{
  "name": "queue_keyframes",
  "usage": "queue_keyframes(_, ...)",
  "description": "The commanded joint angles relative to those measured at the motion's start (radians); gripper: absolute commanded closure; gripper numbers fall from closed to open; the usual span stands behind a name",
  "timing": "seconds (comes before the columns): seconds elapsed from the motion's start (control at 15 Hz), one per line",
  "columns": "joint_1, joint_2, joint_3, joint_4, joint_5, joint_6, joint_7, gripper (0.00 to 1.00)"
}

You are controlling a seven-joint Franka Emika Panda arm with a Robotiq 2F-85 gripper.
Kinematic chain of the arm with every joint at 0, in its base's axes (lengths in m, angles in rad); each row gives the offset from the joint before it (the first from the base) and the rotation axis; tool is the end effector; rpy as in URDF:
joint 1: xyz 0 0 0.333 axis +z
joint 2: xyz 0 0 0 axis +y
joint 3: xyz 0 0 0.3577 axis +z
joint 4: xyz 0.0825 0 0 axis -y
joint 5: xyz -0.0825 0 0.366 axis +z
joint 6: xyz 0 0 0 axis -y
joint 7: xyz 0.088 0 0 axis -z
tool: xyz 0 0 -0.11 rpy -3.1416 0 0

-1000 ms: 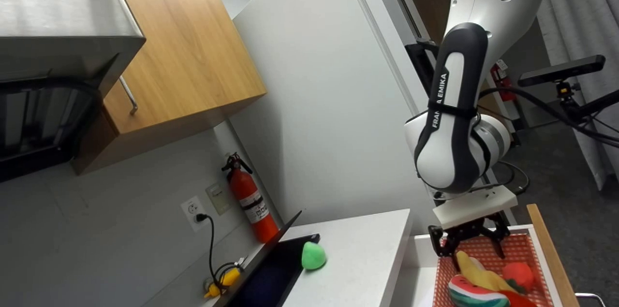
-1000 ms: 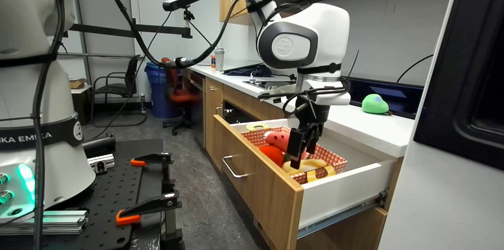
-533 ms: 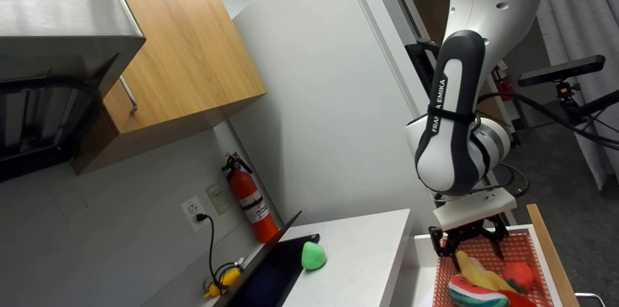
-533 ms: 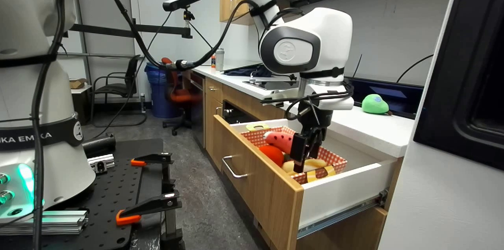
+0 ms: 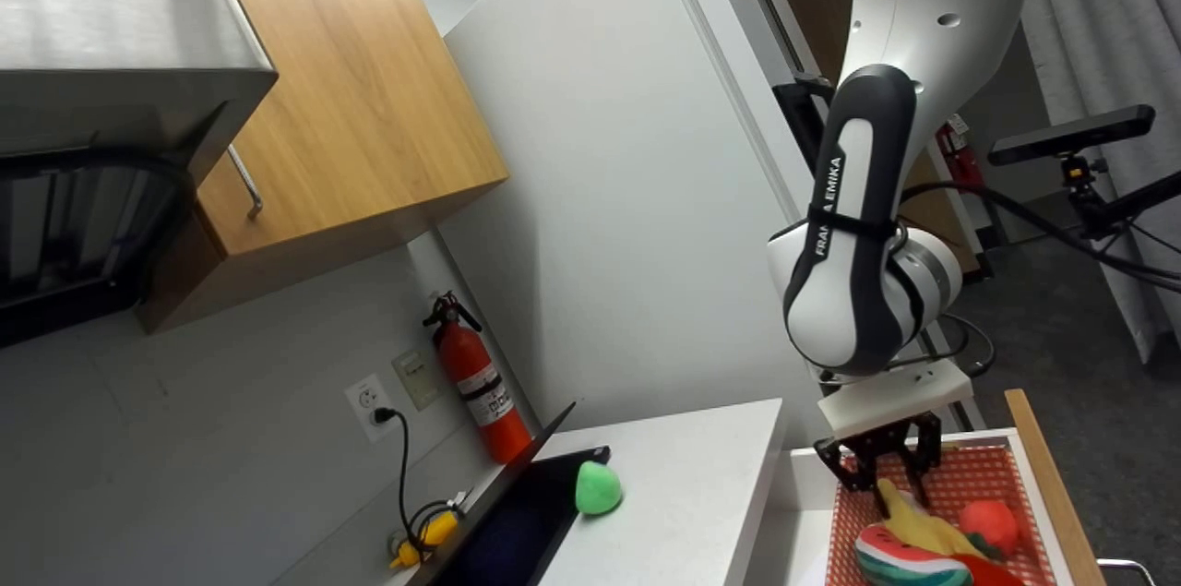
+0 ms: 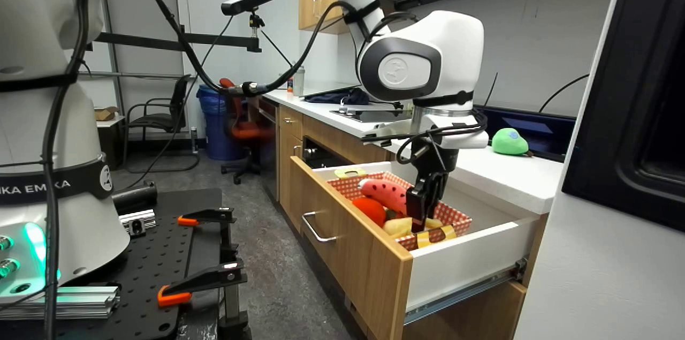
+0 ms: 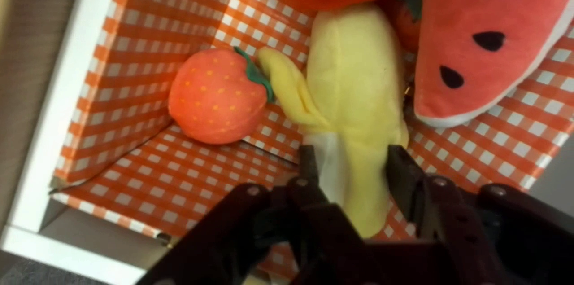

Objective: Open the top drawer, Pick up the watermelon plush toy from the countertop and put it in the basket. Pick up the banana plush toy from the basket in the drawer and put it on the countertop. Close the top drawer.

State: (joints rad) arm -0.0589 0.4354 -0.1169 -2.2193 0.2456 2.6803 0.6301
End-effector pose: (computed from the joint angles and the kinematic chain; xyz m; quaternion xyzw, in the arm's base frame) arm 0.5505 -0.1041 0.2315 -0.8740 0.4847 -0.0089 0.0346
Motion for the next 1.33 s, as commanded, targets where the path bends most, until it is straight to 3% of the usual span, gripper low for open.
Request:
queue_keyframes(0.0,-0.015,0.013,0.01,0.012,0.045,0.034,-0.047,0.85)
queue_keyframes(0.13,-0.012,0.009,0.007,0.009,0.04,0.036,-0.048,0.99)
queue_keyframes(0.2,-0.008,0.005,0.004,0.004,0.034,0.036,-0.047,1.0)
queue_keyframes(0.8,0.054,-0.128,-0.029,-0.108,-0.039,0.005,-0.038,0.99)
queue_keyframes(1.27,0.111,-0.29,-0.086,-0.179,-0.243,-0.01,0.047,0.99)
